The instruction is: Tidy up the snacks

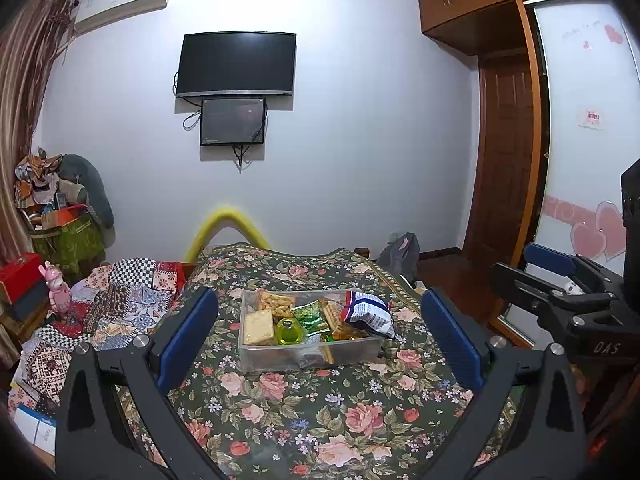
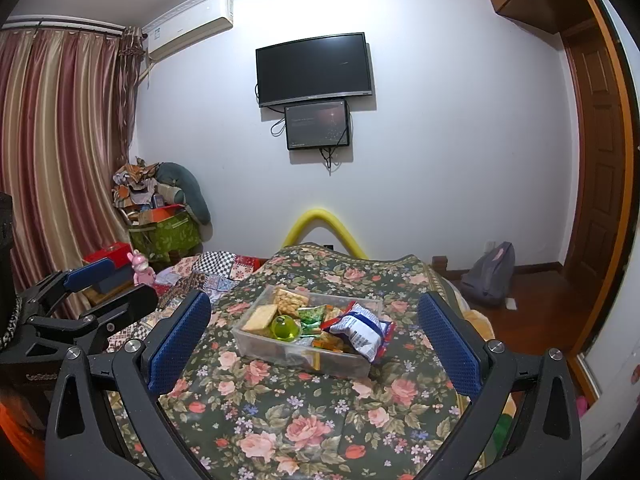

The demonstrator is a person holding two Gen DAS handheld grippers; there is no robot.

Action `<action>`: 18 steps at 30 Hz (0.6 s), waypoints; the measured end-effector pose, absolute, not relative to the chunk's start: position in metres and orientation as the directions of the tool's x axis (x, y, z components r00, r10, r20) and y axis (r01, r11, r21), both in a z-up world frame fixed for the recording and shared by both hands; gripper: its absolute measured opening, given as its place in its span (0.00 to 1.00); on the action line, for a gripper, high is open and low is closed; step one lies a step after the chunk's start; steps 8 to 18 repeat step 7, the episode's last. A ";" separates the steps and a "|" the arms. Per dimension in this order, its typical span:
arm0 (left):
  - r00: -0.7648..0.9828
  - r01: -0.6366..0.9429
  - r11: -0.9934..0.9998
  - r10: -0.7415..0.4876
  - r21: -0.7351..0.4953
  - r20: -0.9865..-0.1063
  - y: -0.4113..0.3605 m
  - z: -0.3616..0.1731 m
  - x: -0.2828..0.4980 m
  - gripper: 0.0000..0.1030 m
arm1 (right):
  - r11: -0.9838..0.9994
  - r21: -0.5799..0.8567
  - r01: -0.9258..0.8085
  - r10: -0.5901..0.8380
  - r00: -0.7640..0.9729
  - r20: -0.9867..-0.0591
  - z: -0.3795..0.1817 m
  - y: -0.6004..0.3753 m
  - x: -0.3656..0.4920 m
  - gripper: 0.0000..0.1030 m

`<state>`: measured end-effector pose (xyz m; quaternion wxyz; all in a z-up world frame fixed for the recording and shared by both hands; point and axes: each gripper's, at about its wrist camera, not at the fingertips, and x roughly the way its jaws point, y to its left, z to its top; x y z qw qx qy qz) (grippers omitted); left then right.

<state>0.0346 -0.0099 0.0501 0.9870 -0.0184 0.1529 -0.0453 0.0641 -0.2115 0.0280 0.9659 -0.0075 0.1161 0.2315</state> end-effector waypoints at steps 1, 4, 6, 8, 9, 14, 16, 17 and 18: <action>0.949 0.084 0.995 -0.097 -0.054 -0.301 -0.009 0.050 0.035 1.00 | 0.893 0.039 -0.448 0.445 0.866 -0.229 0.028 -0.212 0.064 1.00; 0.947 0.082 0.995 -0.096 -0.059 -0.307 -0.008 0.049 0.037 1.00 | 0.894 0.037 -0.447 0.443 0.866 -0.233 0.027 -0.210 0.066 1.00; 0.946 0.079 0.995 -0.092 -0.055 -0.310 -0.007 0.048 0.038 1.00 | 0.893 0.040 -0.448 0.444 0.865 -0.235 0.026 -0.210 0.067 1.00; 0.945 0.079 0.995 -0.092 -0.053 -0.313 -0.007 0.046 0.040 1.00 | 0.893 0.040 -0.448 0.444 0.865 -0.235 0.026 -0.210 0.067 1.00; 0.945 0.079 0.995 -0.092 -0.053 -0.313 -0.007 0.046 0.040 1.00 | 0.893 0.040 -0.448 0.444 0.865 -0.235 0.026 -0.210 0.067 1.00; 0.945 0.079 0.995 -0.092 -0.053 -0.313 -0.007 0.046 0.040 1.00 | 0.893 0.040 -0.448 0.444 0.865 -0.235 0.026 -0.210 0.067 1.00; 0.945 0.079 0.995 -0.092 -0.053 -0.313 -0.007 0.046 0.040 1.00 | 0.893 0.040 -0.448 0.444 0.865 -0.235 0.026 -0.210 0.067 1.00; 0.945 0.079 0.995 -0.092 -0.053 -0.313 -0.007 0.046 0.040 1.00 | 0.893 0.040 -0.448 0.444 0.865 -0.235 0.026 -0.210 0.067 1.00; 0.945 0.079 0.995 -0.092 -0.053 -0.313 -0.007 0.046 0.040 1.00 | 0.893 0.040 -0.448 0.444 0.865 -0.235 0.026 -0.210 0.067 1.00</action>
